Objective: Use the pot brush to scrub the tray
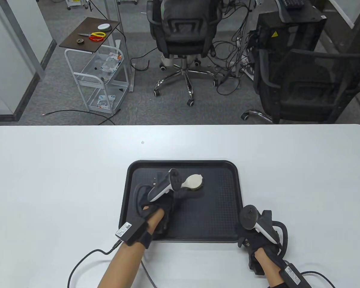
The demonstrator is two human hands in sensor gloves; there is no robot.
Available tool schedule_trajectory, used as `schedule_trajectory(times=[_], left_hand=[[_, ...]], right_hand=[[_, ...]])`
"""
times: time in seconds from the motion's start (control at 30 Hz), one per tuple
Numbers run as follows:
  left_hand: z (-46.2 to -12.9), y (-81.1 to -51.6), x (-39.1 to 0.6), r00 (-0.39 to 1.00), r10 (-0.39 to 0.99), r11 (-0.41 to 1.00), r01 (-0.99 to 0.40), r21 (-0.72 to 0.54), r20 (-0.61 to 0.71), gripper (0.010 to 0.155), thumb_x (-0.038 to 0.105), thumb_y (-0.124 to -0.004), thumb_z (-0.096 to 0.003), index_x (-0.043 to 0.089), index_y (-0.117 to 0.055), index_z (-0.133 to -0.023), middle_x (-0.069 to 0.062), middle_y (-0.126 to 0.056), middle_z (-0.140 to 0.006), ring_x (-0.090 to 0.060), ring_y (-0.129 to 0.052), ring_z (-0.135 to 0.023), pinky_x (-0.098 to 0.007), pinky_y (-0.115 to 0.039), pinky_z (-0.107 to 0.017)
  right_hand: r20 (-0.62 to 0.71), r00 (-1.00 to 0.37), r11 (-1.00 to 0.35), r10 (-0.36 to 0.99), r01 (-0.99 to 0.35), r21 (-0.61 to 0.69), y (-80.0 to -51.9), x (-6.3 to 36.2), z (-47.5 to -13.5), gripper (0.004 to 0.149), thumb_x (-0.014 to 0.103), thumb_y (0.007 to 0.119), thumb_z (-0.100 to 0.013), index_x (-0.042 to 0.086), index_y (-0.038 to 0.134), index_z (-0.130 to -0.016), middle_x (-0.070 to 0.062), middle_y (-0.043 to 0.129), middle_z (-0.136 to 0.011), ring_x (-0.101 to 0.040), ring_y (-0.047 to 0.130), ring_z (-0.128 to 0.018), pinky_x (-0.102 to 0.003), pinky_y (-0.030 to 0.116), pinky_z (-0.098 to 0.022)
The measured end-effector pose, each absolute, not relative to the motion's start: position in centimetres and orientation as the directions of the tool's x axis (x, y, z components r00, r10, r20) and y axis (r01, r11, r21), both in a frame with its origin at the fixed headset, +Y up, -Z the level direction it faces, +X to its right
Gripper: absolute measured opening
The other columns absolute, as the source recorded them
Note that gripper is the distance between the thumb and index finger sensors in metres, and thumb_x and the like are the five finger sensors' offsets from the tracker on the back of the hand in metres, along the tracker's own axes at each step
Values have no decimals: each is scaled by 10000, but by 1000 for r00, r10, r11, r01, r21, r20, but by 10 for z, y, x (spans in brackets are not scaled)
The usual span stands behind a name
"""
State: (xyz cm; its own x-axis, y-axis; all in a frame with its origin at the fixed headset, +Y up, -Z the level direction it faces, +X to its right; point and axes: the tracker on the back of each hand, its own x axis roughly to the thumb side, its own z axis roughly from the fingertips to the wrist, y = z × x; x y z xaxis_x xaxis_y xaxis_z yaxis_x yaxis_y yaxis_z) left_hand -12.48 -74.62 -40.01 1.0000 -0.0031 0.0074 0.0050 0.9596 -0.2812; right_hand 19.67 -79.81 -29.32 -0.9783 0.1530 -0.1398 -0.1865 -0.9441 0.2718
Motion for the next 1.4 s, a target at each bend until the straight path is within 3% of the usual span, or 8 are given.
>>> schedule_trajectory(times=[0.23, 0.4, 0.53, 0.7, 0.83, 1.17, 1.4], left_hand=[[-392, -739, -221, 981, -48, 957, -8, -291, -186, 567, 300, -740, -456, 460, -685, -997, -26, -777, -954, -251, -897, -724, -490, -665, -671], [-385, -730, -247, 968, -109, 957, 41, -288, -227, 567, 300, -747, -457, 440, -690, -1004, -34, -779, -951, -258, -895, -712, -491, -661, -663], [-384, -720, -246, 962, -158, 959, 95, -268, -224, 571, 310, -743, -461, 419, -671, -1017, -27, -771, -957, -253, -889, -715, -487, -663, -656], [-385, -700, -208, 989, -80, 984, 58, -166, -128, 573, 329, -743, -457, 401, -664, -1021, -28, -795, -937, -234, -926, -681, -478, -713, -616], [-388, -697, -153, 999, -49, 990, 47, -133, -17, 574, 338, -742, -457, 408, -662, -1020, -21, -797, -936, -224, -930, -678, -469, -721, -613], [-393, -729, -30, 983, 37, 985, -5, -174, 181, 597, 341, -743, -455, 405, -615, -1034, -9, -786, -945, -212, -930, -698, -461, -728, -622], [-394, -747, -2, 975, 51, 979, -5, -206, 217, 582, 338, -744, -455, 407, -643, -1024, -7, -780, -952, -210, -925, -725, -460, -729, -633]], right_hand=[[-141, -978, -944, 153, -187, 270, -798, 196, -293, 712, 445, 711, -513, 104, 442, -1076, -95, 725, -854, -209, 829, -623, -516, 687, -608], [-142, -978, -944, 154, -188, 269, -798, 196, -293, 714, 445, 714, -511, 104, 442, -1077, -97, 725, -853, -209, 829, -622, -516, 687, -608], [-144, -977, -941, 158, -193, 277, -798, 197, -294, 712, 444, 714, -513, 105, 442, -1077, -96, 724, -856, -210, 829, -625, -517, 687, -608], [-143, -978, -944, 150, -184, 273, -798, 196, -294, 714, 447, 714, -511, 104, 442, -1076, -95, 724, -855, -210, 829, -624, -517, 687, -609], [-142, -978, -944, 152, -186, 271, -798, 196, -293, 717, 448, 715, -509, 103, 442, -1076, -97, 724, -854, -209, 830, -622, -516, 687, -608], [-141, -978, -944, 152, -186, 273, -798, 196, -293, 716, 450, 713, -512, 105, 441, -1077, -94, 723, -855, -207, 829, -623, -514, 688, -608], [-141, -978, -944, 154, -188, 273, -798, 196, -293, 716, 449, 715, -510, 105, 442, -1077, -95, 724, -855, -208, 829, -624, -515, 687, -609]])
